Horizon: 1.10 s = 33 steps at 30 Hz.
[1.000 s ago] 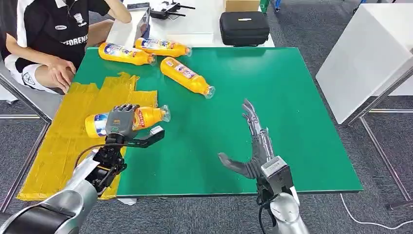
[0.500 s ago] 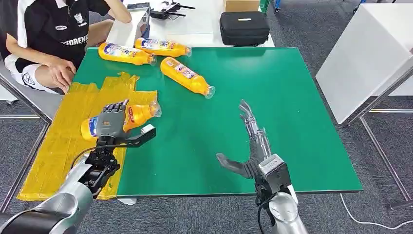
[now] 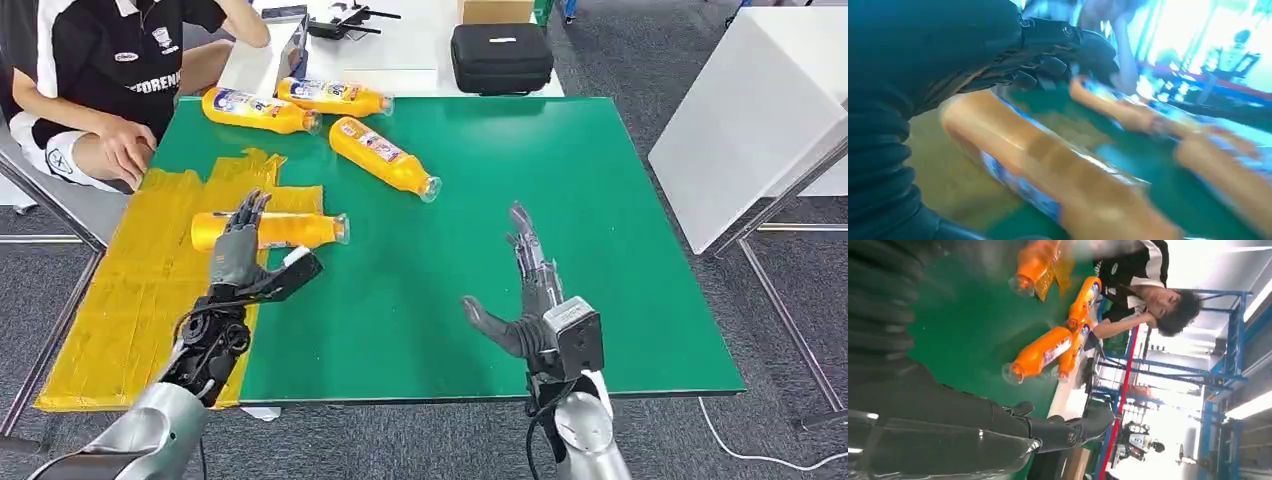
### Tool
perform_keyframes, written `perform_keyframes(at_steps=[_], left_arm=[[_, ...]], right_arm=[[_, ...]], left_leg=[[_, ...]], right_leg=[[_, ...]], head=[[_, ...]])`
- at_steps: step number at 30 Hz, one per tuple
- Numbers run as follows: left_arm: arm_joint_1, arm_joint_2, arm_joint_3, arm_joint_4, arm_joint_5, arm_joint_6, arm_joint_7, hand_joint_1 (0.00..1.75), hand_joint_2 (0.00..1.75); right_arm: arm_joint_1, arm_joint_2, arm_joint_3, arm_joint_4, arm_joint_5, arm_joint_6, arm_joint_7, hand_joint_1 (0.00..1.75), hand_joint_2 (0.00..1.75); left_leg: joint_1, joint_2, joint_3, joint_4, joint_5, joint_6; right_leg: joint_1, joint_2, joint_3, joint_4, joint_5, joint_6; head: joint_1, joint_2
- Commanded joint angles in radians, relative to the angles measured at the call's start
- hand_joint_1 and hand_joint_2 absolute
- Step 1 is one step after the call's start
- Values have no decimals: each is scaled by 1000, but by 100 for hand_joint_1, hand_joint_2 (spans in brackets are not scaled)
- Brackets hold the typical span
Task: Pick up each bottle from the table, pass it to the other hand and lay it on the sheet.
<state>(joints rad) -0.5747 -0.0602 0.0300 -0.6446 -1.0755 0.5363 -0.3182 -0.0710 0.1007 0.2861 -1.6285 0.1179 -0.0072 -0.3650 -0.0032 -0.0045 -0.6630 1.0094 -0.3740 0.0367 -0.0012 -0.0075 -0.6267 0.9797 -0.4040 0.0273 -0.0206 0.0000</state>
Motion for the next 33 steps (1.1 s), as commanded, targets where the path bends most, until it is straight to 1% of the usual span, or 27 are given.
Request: perform_keyframes(at_steps=[1,4,5,6,7,8,10,11,12,13,14,15,16,17,18,19,20,23,24,26,27,28,29,30,31,32,33], left_arm=[[132,-115,148,-377,516,-395,-186,0,175],[136,-109,139,-384,521,-398,-177,0,175],[148,-118,143,-411,661,-502,-224,0,175],[198,-119,94,-497,750,-602,-203,0,175],[232,-118,49,-545,821,-692,-147,0,175],[263,-113,7,-591,853,-725,-127,0,175],[326,-107,-94,-683,898,-768,-121,0,175],[352,-105,-129,-723,911,-777,-119,0,175],[387,-104,-168,-773,948,-796,-115,0,175],[408,-98,-198,-803,955,-796,-114,0,175],[422,-99,-215,-819,967,-796,-104,0,175],[429,-102,-228,-826,972,-799,-102,0,175],[429,-102,-228,-826,972,-799,-102,0,175],[429,-102,-228,-826,972,-799,-102,0,175],[429,-102,-228,-826,972,-799,-102,0,175],[426,-99,-229,-826,973,-798,-101,0,175],[422,-94,-236,-823,979,-796,-93,0,175],[431,-86,-285,-833,991,-801,-88,0,175],[437,-87,-300,-842,971,-781,-91,0,175],[439,-88,-322,-849,959,-769,-87,0,175],[432,-90,-335,-847,942,-755,-80,0,175],[426,-90,-343,-843,924,-741,-73,0,175],[415,-91,-354,-835,892,-713,-62,0,175],[410,-90,-360,-828,882,-700,-60,0,175],[410,-90,-360,-828,882,-700,-60,0,175],[408,-86,-365,-822,880,-692,-56,0,175],[408,-84,-367,-819,876,-684,-52,0,175]], right_arm=[[-32,-10,-3,49,95,-149,-41,0,175],[-33,-12,0,50,94,-152,-40,0,175],[-31,-11,3,50,103,-169,-45,0,175],[-17,-12,4,41,96,-173,-55,0,175],[-4,-13,3,32,94,-179,-73,0,175],[8,-15,2,23,98,-186,-81,0,175],[41,-15,-12,-13,91,-188,-89,0,175],[54,-17,-17,-29,91,-187,-89,0,175],[73,-17,-23,-50,91,-183,-93,0,175],[86,-20,-26,-62,93,-185,-93,0,175],[95,-21,-29,-70,95,-188,-94,0,175],[102,-24,-32,-73,96,-190,-94,0,175],[102,-24,-32,-73,96,-190,-94,0,175],[102,-24,-32,-73,96,-190,-94,0,175],[102,-24,-32,-73,96,-190,-94,0,175],[102,-24,-35,-73,96,-191,-94,0,175],[103,-19,-38,-73,88,-188,-97,0,175],[107,-16,-31,-85,75,-169,-124,0,175],[111,-16,-26,-94,73,-163,-131,0,175],[117,-18,-19,-106,76,-157,-136,0,175],[117,-18,-12,-113,81,-155,-138,0,175],[116,-18,-9,-116,89,-155,-138,0,175],[117,-21,-1,-124,121,-166,-134,0,175],[120,-24,5,-129,146,-176,-126,0,175],[120,-24,5,-129,146,-176,-126,0,175],[127,-25,11,-134,145,-171,-108,0,175],[128,-27,12,-133,146,-168,-96,0,175]], left_leg=[[1,1,3,0,-2,-1],[1,2,5,1,-3,-2],[0,2,3,0,-2,-1],[0,3,5,0,-3,-2],[0,2,7,1,-4,-2],[0,3,10,1,-6,-3],[0,0,5,0,-3,-1],[0,1,7,0,-4,-2],[0,0,4,0,-3,-1],[0,-1,6,1,-5,-2],[0,0,3,0,-3,-1],[0,-1,5,1,-4,-2],[0,-1,3,0,-3,-1],[0,-1,4,1,-4,-2],[0,0,3,0,-3,-2],[0,0,5,1,-5,-2],[0,0,3,1,-4,-2],[0,-1,8,1,-6,-4],[0,0,2,0,-3,-2],[0,0,6,1,-5,-3],[0,0,3,0,-4,-2],[0,-1,6,0,-5,-3],[0,-1,3,0,-3,-2],[0,-1,5,1,-5,-3],[0,-1,2,0,-3,-2],[0,-1,5,0,-4,-2],[0,0,2,0,-3,-2]], right_leg=[[0,2,3,-1,-1,0],[0,2,5,0,-2,0],[0,2,3,-1,-1,0],[0,3,4,0,-2,0],[0,3,7,0,-3,0],[0,3,10,0,-5,0],[0,0,5,-1,-3,0],[0,1,7,-1,-4,0],[0,0,4,-1,-3,0],[0,0,7,0,-5,0],[0,0,3,-1,-3,0],[0,0,6,0,-5,0],[0,-1,3,-1,-3,0],[0,0,5,-1,-4,0],[0,0,3,-1,-3,0],[0,0,6,0,-5,-1],[0,0,4,-1,-4,-1],[0,0,9,0,-6,-1],[0,0,2,-1,-3,-1],[0,0,6,0,-5,-1],[0,0,3,-1,-3,-1],[0,0,6,0,-5,-1],[0,-1,3,-1,-3,-1],[0,-1,5,0,-5,-1],[0,-1,2,-1,-3,-1],[0,-1,6,0,-5,-1],[0,0,2,-1,-2,-1]], head=[[0,0],[1,0],[0,0],[1,0],[0,0],[0,0],[0,0],[0,0],[0,0],[1,0],[0,0],[0,0],[0,0],[0,0],[0,0],[0,0],[0,0],[0,0],[0,0],[0,0],[0,0],[0,0],[0,0],[0,0],[0,0],[0,0],[0,0]])
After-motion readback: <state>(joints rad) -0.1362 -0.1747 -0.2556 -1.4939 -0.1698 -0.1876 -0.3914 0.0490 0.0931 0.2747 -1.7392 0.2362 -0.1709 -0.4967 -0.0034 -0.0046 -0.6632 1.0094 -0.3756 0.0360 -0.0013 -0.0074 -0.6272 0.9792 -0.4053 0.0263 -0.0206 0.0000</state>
